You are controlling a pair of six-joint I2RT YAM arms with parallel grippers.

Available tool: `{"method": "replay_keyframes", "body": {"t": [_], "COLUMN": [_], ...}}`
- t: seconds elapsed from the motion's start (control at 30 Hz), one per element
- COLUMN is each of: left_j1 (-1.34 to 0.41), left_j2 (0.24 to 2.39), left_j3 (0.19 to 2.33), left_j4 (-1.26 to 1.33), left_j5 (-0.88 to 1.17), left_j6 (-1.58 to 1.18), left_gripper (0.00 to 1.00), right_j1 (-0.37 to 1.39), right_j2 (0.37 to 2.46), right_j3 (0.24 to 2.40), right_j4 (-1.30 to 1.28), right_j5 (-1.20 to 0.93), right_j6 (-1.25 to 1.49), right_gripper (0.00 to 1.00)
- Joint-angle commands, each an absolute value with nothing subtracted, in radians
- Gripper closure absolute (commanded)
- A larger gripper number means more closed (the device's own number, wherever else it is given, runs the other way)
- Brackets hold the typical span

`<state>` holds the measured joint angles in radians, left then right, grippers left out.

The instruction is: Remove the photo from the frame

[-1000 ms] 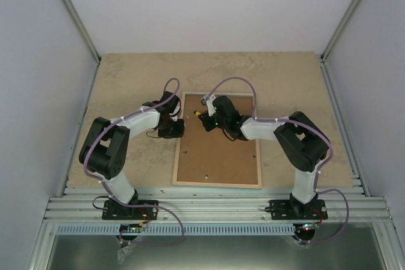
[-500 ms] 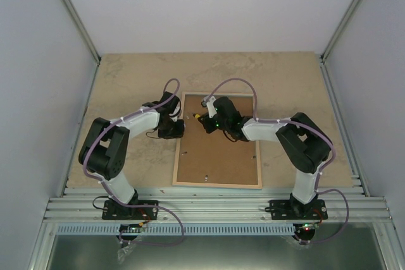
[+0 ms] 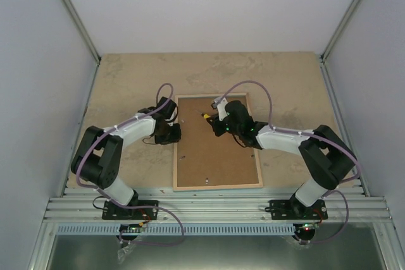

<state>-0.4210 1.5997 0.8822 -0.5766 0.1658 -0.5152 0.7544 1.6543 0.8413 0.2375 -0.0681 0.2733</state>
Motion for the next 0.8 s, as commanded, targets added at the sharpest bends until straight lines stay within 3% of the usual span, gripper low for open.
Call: {"method": "replay_keyframes", "body": {"t": [0.0,0.5,0.77], "left_j1": [-0.423,-0.423,-0.446], "left_j2": [1.528,1.343,1.321], "left_j3": [0.864,0.664,0.628], "left_j4": [-0.517,-0.349,-0.361], "left_j5": [0.186,0.176,0.163], "left_j6": [-0.626,-0.988,-1.026], "left_gripper": [0.87,0.88,0.71], "right_j1": [0.742,0.695,0.651], "right_j2": [1.586,1.344,1.303], "right_j3": [0.801,0.670,0.615], "right_j4": [0.242,0.213,0.232], "right_j5": [-0.016,0.110,0.053], "right_j6": [0.272,0.289,0.284], "right_gripper": [1.00,0.99,1.00]}}
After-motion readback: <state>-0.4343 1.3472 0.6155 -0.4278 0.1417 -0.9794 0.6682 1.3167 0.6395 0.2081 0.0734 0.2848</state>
